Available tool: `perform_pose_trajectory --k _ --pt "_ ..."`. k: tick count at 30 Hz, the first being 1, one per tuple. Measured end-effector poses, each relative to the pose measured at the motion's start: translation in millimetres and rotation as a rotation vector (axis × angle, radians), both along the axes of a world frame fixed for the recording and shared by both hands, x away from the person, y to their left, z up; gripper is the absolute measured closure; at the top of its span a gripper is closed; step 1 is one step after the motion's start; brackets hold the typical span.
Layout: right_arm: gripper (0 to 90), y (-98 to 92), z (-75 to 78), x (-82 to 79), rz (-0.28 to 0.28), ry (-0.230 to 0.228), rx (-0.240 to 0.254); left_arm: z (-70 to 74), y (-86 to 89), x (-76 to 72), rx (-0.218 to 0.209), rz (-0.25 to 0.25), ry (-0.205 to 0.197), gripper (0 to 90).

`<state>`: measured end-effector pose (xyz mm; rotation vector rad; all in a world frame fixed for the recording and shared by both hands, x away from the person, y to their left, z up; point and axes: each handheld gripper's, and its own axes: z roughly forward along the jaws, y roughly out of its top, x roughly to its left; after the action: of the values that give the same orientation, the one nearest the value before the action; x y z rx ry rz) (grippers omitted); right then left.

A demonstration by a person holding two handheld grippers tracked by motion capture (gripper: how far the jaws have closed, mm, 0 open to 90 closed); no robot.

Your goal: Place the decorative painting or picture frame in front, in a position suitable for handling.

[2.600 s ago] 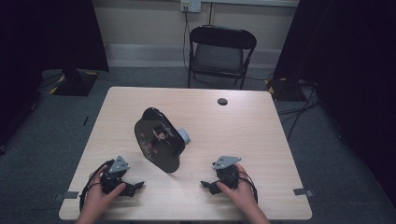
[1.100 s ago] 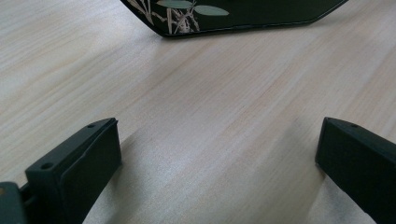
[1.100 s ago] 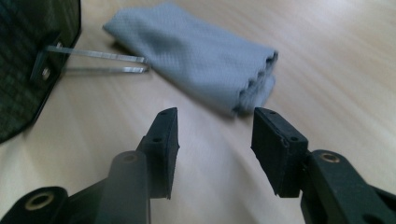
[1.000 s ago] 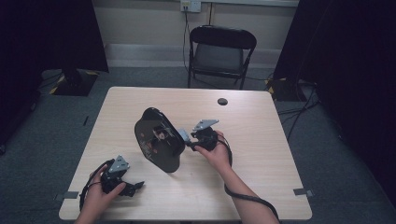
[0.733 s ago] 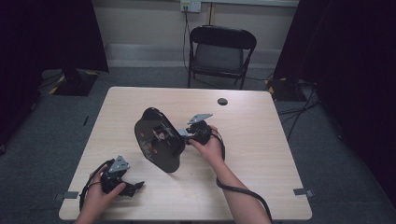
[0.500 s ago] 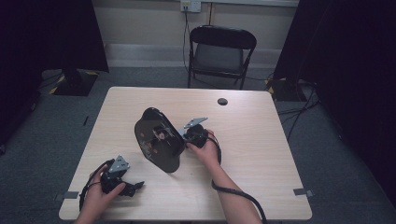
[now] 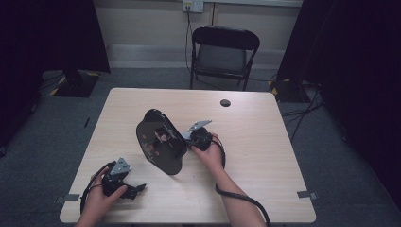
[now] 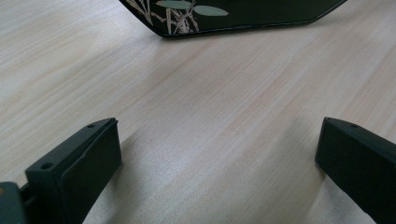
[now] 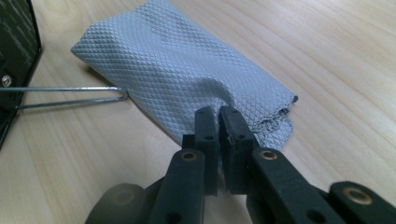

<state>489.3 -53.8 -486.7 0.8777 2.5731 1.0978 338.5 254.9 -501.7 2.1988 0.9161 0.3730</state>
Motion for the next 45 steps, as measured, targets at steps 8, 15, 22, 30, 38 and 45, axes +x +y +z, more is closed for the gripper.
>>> perform_pose_trajectory --k 8,15,22,30,38,45 --pt "87.4 -27.5 4.1 -10.2 -0.02 -0.01 0.006 0.0 0.0 0.0 0.0 0.0 0.0 0.0" --pt "87.5 -58.8 9.4 -26.3 -0.036 -0.024 0.016 0.0 0.2 0.2 0.0 -0.003 0.0 0.0" --pt "85.9 -82.5 9.0 -53.2 -0.03 -0.015 0.034 0.0 0.2 0.2 0.0 -0.003 0.0 0.0" --pt "75.1 -95.5 11.6 -89.0 0.042 -0.013 0.043 0.0 0.2 0.2 0.0 -0.003 0.0 0.0" --pt "60.9 -98.0 20.9 -98.0 0.053 -0.07 0.074 0.0 0.2 0.2 0.0 -0.003 0.0 0.0" --pt "46.9 -80.1 15.7 -63.4 0.058 -0.087 0.065 0.1 0.2 0.5 0.001 -0.005 0.0 0.0"
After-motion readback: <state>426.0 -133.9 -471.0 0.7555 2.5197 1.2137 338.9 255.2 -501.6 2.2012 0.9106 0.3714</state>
